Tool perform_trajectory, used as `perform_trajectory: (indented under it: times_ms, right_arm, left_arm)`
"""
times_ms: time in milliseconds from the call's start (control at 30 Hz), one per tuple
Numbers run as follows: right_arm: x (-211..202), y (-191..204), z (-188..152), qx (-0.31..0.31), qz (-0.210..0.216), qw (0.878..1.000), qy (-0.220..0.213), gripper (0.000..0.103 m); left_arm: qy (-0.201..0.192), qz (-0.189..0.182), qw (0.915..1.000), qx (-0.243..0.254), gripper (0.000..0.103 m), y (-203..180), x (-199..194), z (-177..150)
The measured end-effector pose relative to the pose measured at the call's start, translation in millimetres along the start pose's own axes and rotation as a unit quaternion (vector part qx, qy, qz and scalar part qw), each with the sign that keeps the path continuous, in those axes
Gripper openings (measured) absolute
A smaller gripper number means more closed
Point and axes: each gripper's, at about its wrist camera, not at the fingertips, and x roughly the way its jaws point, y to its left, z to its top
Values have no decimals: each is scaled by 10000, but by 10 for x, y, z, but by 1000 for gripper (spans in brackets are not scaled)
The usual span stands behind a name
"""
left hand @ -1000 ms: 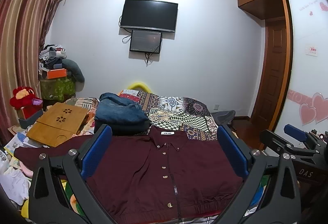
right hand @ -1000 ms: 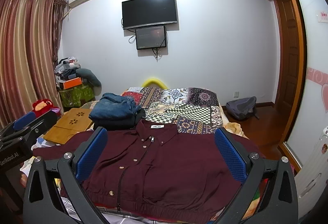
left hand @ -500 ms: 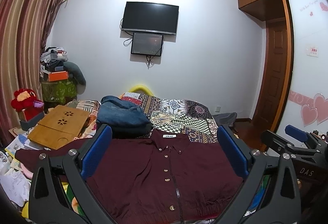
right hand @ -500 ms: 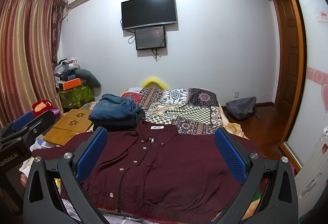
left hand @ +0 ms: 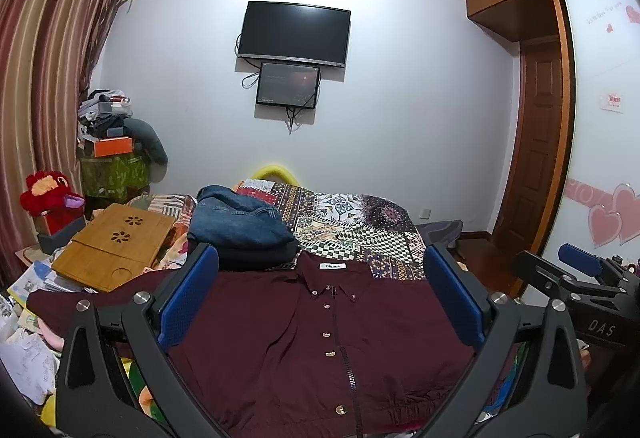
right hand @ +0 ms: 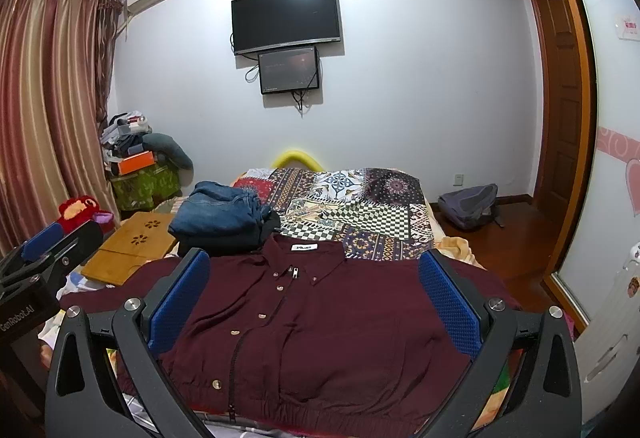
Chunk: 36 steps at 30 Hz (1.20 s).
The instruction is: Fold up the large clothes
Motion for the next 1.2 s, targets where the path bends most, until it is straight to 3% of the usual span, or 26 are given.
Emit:
perform_trajectory:
  times_ms: [933,1200]
  right_arm:
    - [46,106,58,-314,18,9995,23,103]
    - [173,162,64,-348,160,9992,113,103]
  left_arm:
    - [-30,87,9998,-199,103,262,102,-36]
    - [-34,398,9987,-315,103,439,160,-71]
